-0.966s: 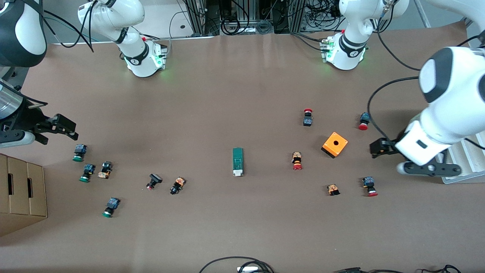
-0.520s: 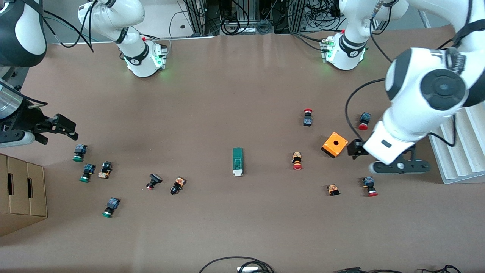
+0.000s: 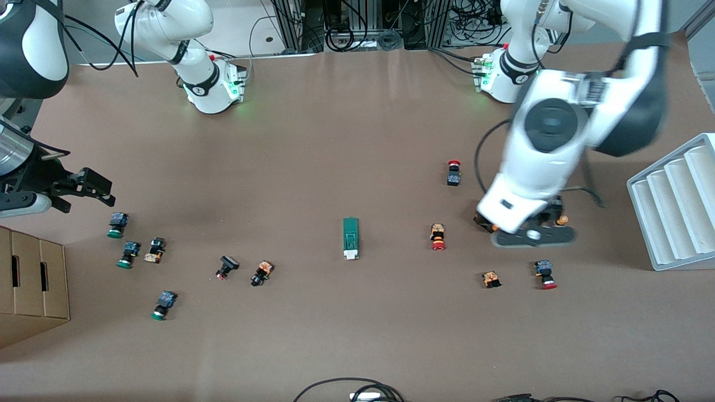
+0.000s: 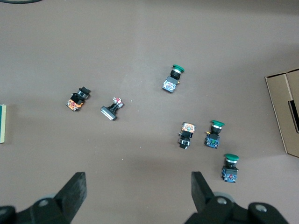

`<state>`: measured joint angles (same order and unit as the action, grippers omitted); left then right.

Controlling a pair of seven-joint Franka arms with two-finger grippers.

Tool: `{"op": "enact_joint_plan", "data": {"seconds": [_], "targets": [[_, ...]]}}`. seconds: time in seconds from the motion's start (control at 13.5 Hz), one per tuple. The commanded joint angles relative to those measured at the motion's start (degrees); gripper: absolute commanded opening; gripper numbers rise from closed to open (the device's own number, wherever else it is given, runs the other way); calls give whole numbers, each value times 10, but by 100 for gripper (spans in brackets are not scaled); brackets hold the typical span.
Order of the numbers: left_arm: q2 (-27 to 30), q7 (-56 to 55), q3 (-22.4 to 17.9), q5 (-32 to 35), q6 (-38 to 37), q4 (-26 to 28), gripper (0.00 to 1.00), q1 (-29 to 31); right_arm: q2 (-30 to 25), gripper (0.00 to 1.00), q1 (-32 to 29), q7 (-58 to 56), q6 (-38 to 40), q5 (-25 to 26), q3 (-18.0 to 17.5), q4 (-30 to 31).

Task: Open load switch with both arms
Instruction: 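Move the left gripper across the table toward the green load switch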

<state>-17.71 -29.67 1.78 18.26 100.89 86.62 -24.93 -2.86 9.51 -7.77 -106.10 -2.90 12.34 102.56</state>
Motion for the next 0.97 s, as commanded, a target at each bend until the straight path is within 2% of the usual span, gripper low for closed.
{"op": "enact_joint_plan", "data": {"seconds": [0.0,0.3,0.45,0.74,0.89], "targets": [[29,-100,-9,55,15,55,100,-62,7,100,-1,4,-1,8,0,-12],[84,-125,-2,52,14,72,100,-110,7,100,-1,4,-1,8,0,-12],[92,-188,0,60,32,83,100,-152,7,100,-1,4,-1,8,0,-12],[85,-368,0,96,133,102,100,-205,7,100,-1,4,-1,8,0,-12],[76,-438,25,133,191,114,100,-210,7,100,-1,4,-1,8,0,-12]]}}
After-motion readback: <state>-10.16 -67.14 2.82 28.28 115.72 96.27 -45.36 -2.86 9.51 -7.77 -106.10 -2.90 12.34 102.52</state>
